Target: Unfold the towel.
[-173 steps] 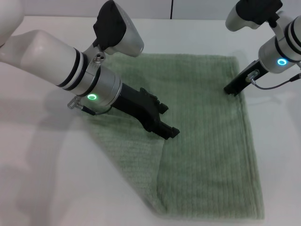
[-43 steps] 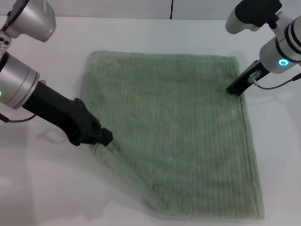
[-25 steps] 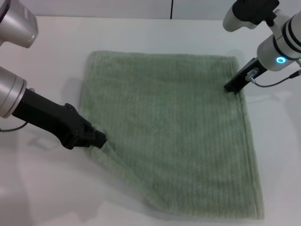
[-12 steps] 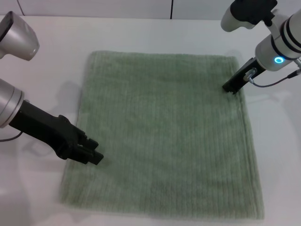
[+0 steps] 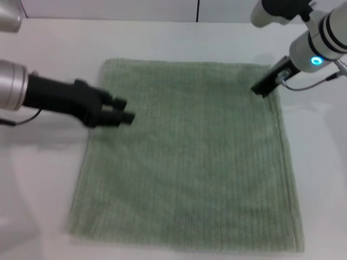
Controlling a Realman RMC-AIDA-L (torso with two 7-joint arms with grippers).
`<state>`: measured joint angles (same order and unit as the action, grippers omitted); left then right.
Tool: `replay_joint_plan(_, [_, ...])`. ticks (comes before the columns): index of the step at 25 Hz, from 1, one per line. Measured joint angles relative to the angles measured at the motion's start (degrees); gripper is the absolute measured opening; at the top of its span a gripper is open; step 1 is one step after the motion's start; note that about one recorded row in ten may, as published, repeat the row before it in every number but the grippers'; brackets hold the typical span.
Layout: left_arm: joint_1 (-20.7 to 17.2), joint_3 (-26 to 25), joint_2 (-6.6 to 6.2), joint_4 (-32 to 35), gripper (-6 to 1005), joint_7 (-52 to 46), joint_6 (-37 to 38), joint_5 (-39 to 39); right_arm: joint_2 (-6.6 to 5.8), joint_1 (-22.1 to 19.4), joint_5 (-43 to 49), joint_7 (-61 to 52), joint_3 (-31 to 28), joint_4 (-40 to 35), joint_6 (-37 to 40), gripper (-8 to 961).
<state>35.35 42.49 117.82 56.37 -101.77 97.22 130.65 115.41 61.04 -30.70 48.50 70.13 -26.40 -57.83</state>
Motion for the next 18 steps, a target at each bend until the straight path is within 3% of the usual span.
replay_joint_plan(5, [-0.3, -0.1, 0.13, -6.2, 411, 2.3, -14.9, -10.2, 2.03, -1.9, 0.9, 0.0, 0.5, -7.5, 4.9, -1])
replay_joint_plan(6, [-0.3, -0.1, 0.13, -6.2, 410, 2.3, -14.9, -10.2, 2.47, -2.2, 1.2, 0.1, 0.5, -8.7, 6.4, -1])
replay_joint_plan(9, [-1.0, -0.6, 0.07, -12.3, 408, 8.3, -26.0, -20.9, 3.62, -2.5, 1.2, 0.9, 1.3, -11.0, 12.2, -1])
replay_joint_plan(13, [-1.0, -1.3, 0.10, -15.5, 408, 12.1, -31.4, -26.2, 4.09, -2.5, -3.2, 1.2, 6.2, -11.3, 21.9, 0])
replay_joint_plan(14, [-0.9, -2.5, 0.23, -20.4, 408, 17.5, -38.9, -35.1, 4.11, -2.7, -4.7, 1.1, 7.9, -11.4, 25.1, 0])
replay_joint_plan(15, [-0.9, -2.5, 0.23, -20.4, 408, 17.5, -38.9, -35.1, 4.14, -2.9, -6.3, 0.9, 9.2, -11.4, 28.5, 0])
replay_joint_plan(16, [-0.7, -3.0, 0.24, -22.9, 408, 21.4, -41.9, -40.8, 4.16, -3.3, -7.7, 0.7, 10.4, -11.6, 31.5, 0])
replay_joint_plan(18, [-0.7, -3.0, 0.24, -22.9, 408, 21.4, -41.9, -40.8, 4.28, -4.4, -11.4, 0.3, 13.0, -12.1, 39.2, 0])
